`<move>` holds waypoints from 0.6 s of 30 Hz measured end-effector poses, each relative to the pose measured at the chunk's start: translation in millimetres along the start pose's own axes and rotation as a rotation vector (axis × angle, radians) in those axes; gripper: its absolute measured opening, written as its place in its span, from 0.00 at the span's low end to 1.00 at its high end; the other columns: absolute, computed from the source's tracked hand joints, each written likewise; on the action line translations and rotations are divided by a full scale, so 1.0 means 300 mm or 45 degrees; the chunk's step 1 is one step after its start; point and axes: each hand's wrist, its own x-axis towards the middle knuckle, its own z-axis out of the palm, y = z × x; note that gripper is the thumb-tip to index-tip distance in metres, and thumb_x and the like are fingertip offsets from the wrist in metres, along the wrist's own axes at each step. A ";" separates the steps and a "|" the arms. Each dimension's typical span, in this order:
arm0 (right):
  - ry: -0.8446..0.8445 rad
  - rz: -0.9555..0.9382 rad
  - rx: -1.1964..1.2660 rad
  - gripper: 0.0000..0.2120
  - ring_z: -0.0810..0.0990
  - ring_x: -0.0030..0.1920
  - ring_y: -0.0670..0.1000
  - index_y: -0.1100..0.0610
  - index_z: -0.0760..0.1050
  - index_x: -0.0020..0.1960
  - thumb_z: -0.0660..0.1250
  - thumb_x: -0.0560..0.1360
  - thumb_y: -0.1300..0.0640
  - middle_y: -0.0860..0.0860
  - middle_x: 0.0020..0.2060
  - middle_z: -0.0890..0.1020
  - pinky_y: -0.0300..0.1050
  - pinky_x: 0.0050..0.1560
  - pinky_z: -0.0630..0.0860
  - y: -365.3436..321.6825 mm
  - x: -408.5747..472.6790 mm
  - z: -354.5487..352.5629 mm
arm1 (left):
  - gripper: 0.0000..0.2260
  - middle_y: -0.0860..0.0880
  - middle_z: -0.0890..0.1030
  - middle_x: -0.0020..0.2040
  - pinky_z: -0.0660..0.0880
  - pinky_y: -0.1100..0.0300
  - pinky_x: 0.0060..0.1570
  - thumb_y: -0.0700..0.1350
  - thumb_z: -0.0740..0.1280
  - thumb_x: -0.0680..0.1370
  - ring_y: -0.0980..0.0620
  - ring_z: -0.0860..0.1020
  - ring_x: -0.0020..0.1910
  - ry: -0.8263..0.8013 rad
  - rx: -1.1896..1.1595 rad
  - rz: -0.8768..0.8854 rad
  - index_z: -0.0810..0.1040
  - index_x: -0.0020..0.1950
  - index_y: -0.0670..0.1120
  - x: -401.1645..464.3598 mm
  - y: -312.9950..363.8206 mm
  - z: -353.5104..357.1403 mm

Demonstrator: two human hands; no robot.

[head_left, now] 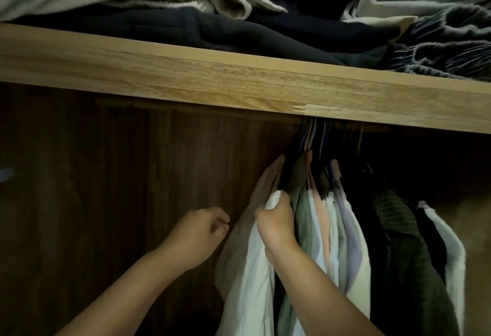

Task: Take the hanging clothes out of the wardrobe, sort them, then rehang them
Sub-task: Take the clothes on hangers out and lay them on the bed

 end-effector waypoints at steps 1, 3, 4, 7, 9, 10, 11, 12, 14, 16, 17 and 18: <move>-0.004 0.033 0.074 0.30 0.71 0.65 0.56 0.53 0.54 0.75 0.57 0.77 0.69 0.55 0.68 0.69 0.50 0.66 0.70 -0.003 0.009 0.015 | 0.11 0.61 0.73 0.44 0.68 0.75 0.38 0.46 0.61 0.80 0.65 0.72 0.43 0.002 -0.001 -0.014 0.74 0.61 0.52 0.011 -0.014 -0.002; -0.021 0.057 0.173 0.31 0.70 0.65 0.56 0.50 0.52 0.76 0.53 0.77 0.70 0.54 0.68 0.67 0.49 0.65 0.69 -0.013 0.019 0.038 | 0.10 0.62 0.73 0.44 0.67 0.74 0.37 0.46 0.61 0.80 0.65 0.72 0.43 0.015 -0.017 -0.035 0.75 0.60 0.53 0.036 -0.039 -0.012; -0.012 0.047 0.200 0.31 0.71 0.64 0.55 0.49 0.54 0.75 0.52 0.77 0.71 0.53 0.67 0.69 0.49 0.65 0.69 -0.018 0.024 0.047 | 0.10 0.63 0.72 0.43 0.67 0.74 0.37 0.46 0.61 0.80 0.66 0.72 0.43 0.024 -0.028 -0.039 0.75 0.60 0.53 0.048 -0.050 -0.017; 0.071 -0.009 0.281 0.28 0.74 0.58 0.53 0.48 0.64 0.69 0.51 0.76 0.72 0.51 0.59 0.74 0.53 0.65 0.70 -0.025 0.034 0.066 | 0.10 0.64 0.71 0.43 0.66 0.75 0.36 0.45 0.61 0.80 0.67 0.71 0.42 0.025 -0.039 -0.013 0.75 0.59 0.53 0.079 -0.077 -0.028; 0.105 -0.023 0.340 0.27 0.75 0.57 0.52 0.49 0.66 0.69 0.52 0.77 0.72 0.48 0.55 0.75 0.55 0.65 0.71 -0.033 0.035 0.070 | 0.10 0.65 0.70 0.42 0.66 0.76 0.35 0.45 0.60 0.80 0.68 0.70 0.41 0.014 -0.036 0.012 0.75 0.60 0.52 0.096 -0.089 -0.037; 0.118 -0.031 0.370 0.26 0.76 0.58 0.53 0.49 0.67 0.68 0.52 0.76 0.72 0.50 0.56 0.76 0.56 0.64 0.72 -0.038 0.038 0.072 | 0.10 0.65 0.70 0.42 0.65 0.76 0.36 0.45 0.60 0.80 0.68 0.70 0.41 0.009 -0.042 0.026 0.75 0.60 0.52 0.107 -0.096 -0.043; 0.123 -0.041 0.411 0.26 0.76 0.58 0.55 0.49 0.68 0.67 0.52 0.76 0.72 0.52 0.57 0.77 0.58 0.63 0.73 -0.049 0.038 0.071 | 0.10 0.64 0.71 0.42 0.66 0.76 0.37 0.44 0.60 0.80 0.68 0.70 0.42 0.006 -0.055 0.039 0.75 0.60 0.51 0.116 -0.102 -0.049; 0.125 -0.051 0.465 0.26 0.77 0.58 0.57 0.48 0.69 0.65 0.53 0.75 0.72 0.55 0.58 0.77 0.59 0.62 0.73 -0.064 0.034 0.069 | 0.10 0.63 0.71 0.43 0.66 0.76 0.38 0.44 0.60 0.80 0.67 0.70 0.42 0.002 -0.072 0.051 0.75 0.60 0.51 0.125 -0.108 -0.054; 0.118 -0.070 0.590 0.28 0.77 0.58 0.60 0.49 0.70 0.63 0.52 0.73 0.75 0.57 0.58 0.78 0.61 0.61 0.73 -0.095 0.021 0.055 | 0.09 0.62 0.72 0.43 0.66 0.74 0.39 0.43 0.60 0.80 0.65 0.71 0.43 -0.013 -0.099 0.064 0.75 0.59 0.51 0.136 -0.116 -0.061; 0.074 -0.114 0.725 0.29 0.79 0.55 0.61 0.53 0.70 0.63 0.51 0.71 0.77 0.59 0.56 0.79 0.59 0.57 0.76 -0.125 0.001 0.031 | 0.08 0.62 0.72 0.43 0.67 0.74 0.40 0.43 0.60 0.80 0.65 0.71 0.43 -0.017 -0.117 0.084 0.75 0.57 0.51 0.145 -0.120 -0.065; 0.043 -0.130 0.762 0.29 0.80 0.53 0.60 0.55 0.71 0.63 0.51 0.71 0.78 0.59 0.54 0.79 0.56 0.53 0.78 -0.133 -0.009 0.019 | 0.08 0.62 0.72 0.43 0.66 0.74 0.40 0.42 0.60 0.80 0.65 0.71 0.43 -0.016 -0.127 0.098 0.75 0.55 0.52 0.150 -0.120 -0.065; 0.020 -0.132 0.783 0.28 0.81 0.51 0.59 0.56 0.71 0.62 0.51 0.70 0.78 0.58 0.53 0.80 0.53 0.50 0.79 -0.134 -0.019 0.006 | 0.07 0.62 0.72 0.42 0.66 0.74 0.39 0.42 0.60 0.80 0.64 0.72 0.43 -0.012 -0.139 0.112 0.75 0.54 0.52 0.155 -0.117 -0.064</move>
